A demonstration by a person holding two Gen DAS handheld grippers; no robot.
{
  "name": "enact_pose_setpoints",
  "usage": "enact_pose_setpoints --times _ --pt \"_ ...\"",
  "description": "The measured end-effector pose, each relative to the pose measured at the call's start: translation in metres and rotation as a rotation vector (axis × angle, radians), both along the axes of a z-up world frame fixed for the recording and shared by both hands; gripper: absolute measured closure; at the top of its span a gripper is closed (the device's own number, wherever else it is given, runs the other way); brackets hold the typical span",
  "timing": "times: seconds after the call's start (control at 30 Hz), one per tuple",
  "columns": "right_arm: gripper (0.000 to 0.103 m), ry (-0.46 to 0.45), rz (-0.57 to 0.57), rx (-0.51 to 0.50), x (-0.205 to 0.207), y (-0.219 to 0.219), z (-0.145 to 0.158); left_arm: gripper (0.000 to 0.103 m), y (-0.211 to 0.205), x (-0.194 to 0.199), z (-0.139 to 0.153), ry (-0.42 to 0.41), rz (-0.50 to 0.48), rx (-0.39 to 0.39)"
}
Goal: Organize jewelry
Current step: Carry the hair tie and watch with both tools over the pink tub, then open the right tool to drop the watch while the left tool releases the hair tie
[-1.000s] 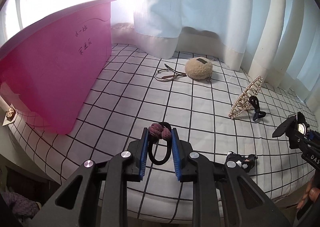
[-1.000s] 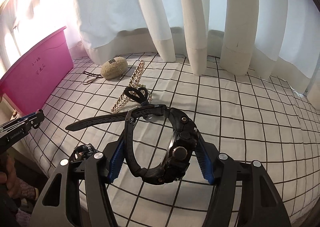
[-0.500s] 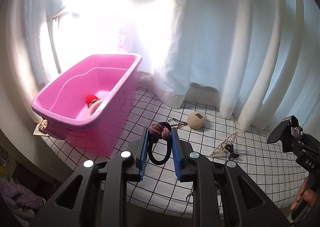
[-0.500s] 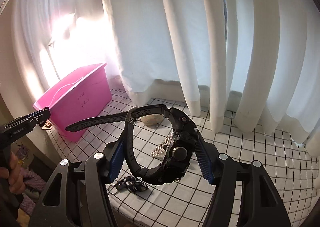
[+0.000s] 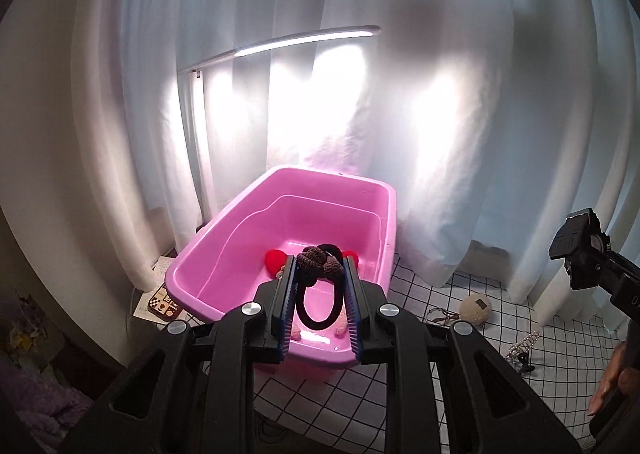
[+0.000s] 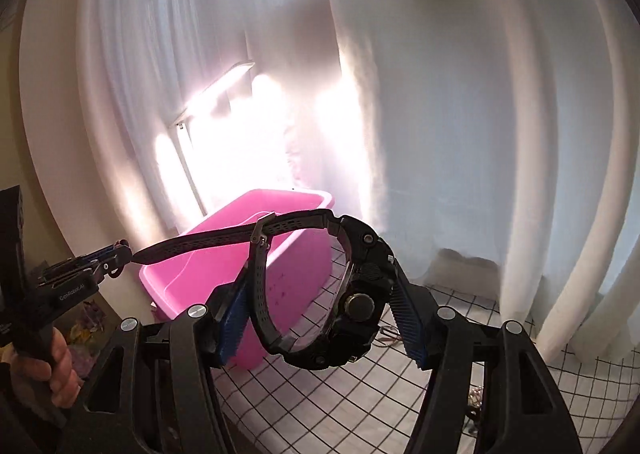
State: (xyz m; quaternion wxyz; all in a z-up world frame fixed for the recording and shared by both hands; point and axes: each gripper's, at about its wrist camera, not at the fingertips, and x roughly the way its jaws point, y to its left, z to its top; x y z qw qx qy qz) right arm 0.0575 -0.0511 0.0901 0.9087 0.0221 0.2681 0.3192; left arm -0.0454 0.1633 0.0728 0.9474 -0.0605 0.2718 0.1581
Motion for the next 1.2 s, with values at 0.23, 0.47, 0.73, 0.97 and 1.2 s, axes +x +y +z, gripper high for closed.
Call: enact_pose_setpoints --times 0.23,0.47,0.73,0.97,1.2 --pt "0.042 0.004 0.09 -0.036 0.033 0.111 0.004 0.081 0.081 0.035 -0.012 0.04 0.018 -0.019" --pt "0.042 0.063 0.139 -0.095 0.068 0.184 -0.013 0.081 0.118 0.064 -0.039 0.111 -0.025 -0.052" --pt "0.042 0.169 0.161 -0.199 0.119 0.232 -0.045 0.08 0.131 0.095 -0.071 0.194 -0.087 -0.092" --pt "0.042 0.292 0.178 -0.295 0.17 0.265 -0.078 0.08 0.132 0.124 -0.09 0.277 -0.098 -0.121" --pt "0.042 0.406 0.156 -0.376 0.2 0.282 -0.101 0.08 0.143 0.148 -0.106 0.368 -0.076 -0.176"
